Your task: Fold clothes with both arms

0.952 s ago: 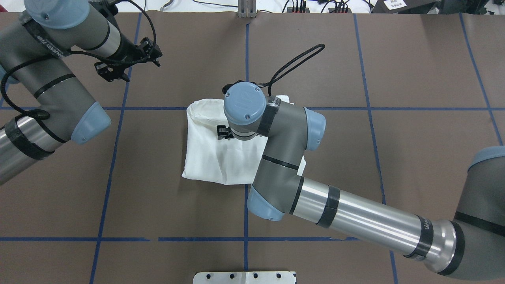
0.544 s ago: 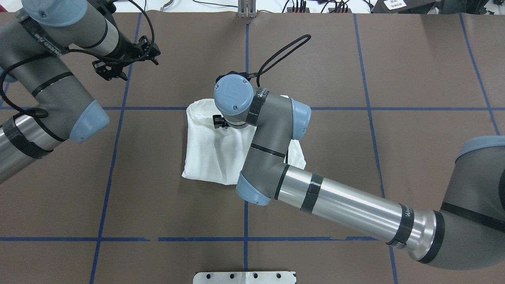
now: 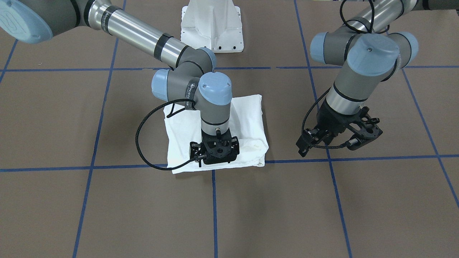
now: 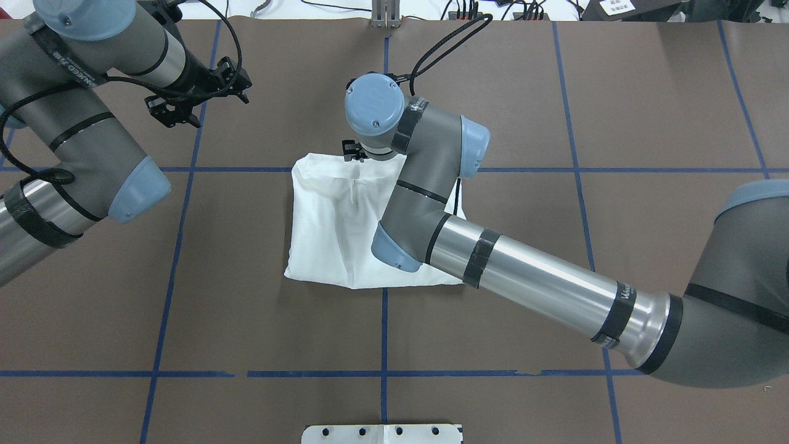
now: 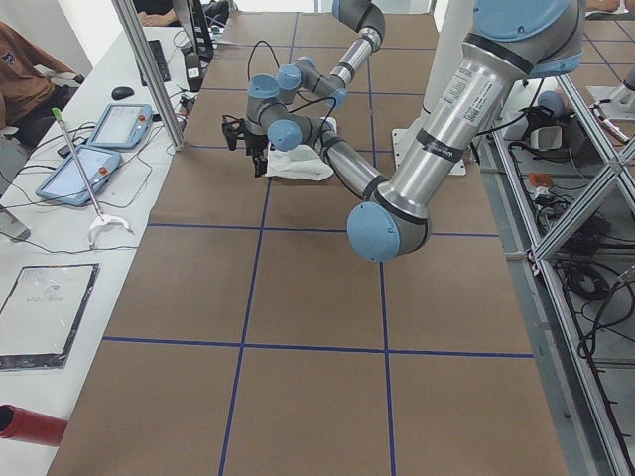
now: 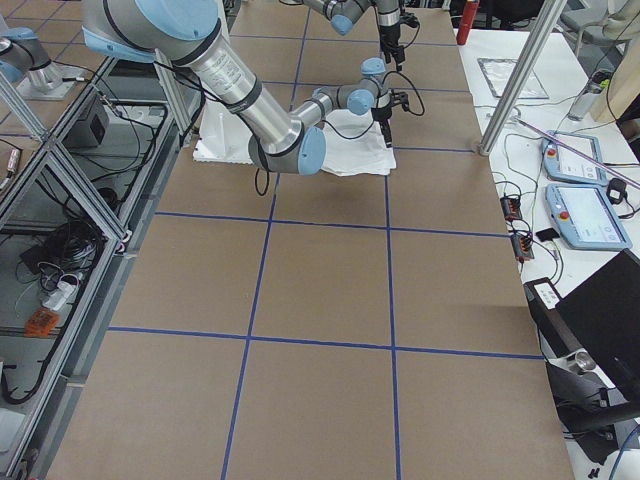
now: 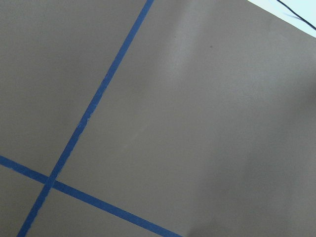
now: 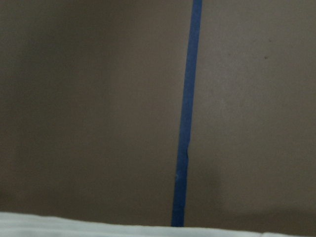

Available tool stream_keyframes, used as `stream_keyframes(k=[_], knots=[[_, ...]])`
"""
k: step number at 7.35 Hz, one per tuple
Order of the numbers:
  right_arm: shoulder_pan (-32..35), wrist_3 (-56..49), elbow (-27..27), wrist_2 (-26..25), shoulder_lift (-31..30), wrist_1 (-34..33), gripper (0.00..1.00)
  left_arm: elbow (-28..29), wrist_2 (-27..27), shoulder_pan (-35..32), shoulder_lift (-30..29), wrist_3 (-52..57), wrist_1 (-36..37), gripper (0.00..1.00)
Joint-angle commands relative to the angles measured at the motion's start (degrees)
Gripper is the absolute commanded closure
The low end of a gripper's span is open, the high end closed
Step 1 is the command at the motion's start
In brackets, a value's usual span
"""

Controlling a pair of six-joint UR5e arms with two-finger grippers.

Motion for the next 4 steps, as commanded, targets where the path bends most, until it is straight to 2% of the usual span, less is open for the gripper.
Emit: stream_keyframes(k=[1, 2, 3, 4], knots=[[4.0, -3.1, 1.6, 4.4, -0.2, -0.5, 0.00, -1.3, -0.2, -0.2, 0.6, 0.6, 0.0, 0.00], [7.6, -3.2, 7.1, 9.7, -4.1, -1.0, 0.00, -5.6, -0.3, -0.4, 4.6, 7.5, 0.0, 0.00], [11.8, -6.9, 14.7, 13.6, -11.2, -2.2, 0.00, -9.3, -0.3, -0.9, 9.0, 13.2, -0.1, 0.00], [15.4, -13.6, 21.1, 15.7, -17.1, -5.5, 0.00, -9.9, -0.4, -3.1, 11.4, 18.3, -0.2, 0.00]])
